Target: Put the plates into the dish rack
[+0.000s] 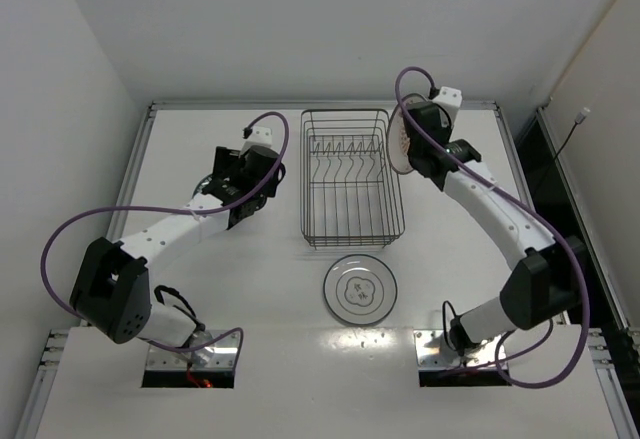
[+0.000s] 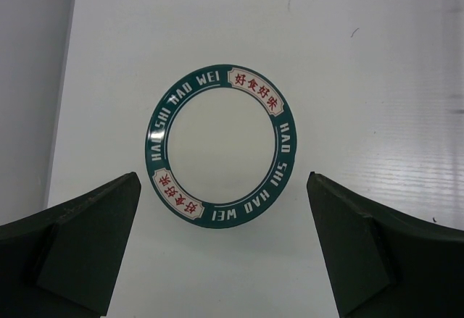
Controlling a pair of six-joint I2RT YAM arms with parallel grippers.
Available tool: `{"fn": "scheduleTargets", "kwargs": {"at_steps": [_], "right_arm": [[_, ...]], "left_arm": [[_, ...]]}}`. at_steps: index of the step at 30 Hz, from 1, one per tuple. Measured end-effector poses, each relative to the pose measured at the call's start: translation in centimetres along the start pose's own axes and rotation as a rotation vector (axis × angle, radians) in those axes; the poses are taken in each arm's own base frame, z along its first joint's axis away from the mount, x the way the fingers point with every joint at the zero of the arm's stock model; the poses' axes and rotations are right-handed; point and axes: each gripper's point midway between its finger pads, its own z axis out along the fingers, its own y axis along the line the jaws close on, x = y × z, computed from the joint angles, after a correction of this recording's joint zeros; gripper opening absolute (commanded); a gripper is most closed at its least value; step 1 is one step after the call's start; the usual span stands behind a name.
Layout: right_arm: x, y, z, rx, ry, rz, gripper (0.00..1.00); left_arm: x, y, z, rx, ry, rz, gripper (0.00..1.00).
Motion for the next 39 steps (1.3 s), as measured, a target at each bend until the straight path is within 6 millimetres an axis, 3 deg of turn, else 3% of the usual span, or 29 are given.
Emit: {"fn": "scheduleTargets", "kwargs": {"at_steps": [5,16,22,29,34,39], "right_arm": [[-0.2,1.4,0.8,0.01,-0.004,-0.023,0.0],[2.9,4.8,1.0,0.019,0.015,-0.139,0.0],[2.9,6.7,2.2,0.06,0.018,-0.197,0.15],[3.1,6.4,2.2,0.074,0.038,-0.238,0.26],[1.8,5.6,0.3,0.048,0.014,-0.229,0.35],[-1.1,4.4,-4.0,-0.027,-0.062,-0.173,0.38]], "left_arm": [[0.0,0.0,0.0,0.0,0.0,0.004,0.99],[0.0,0.0,0.0,0.0,0.0,0.004,0.99],[0.0,0.0,0.0,0.0,0.0,0.004,0.99],[0.2,-0.1,0.1,0.0,0.005,0.009,0.99],[1.8,-0.8,1.2,-0.009,0.055,0.055,0.99],[3.6,-1.6,2.2,-0.011,0.12,0.11,0.99]]}}
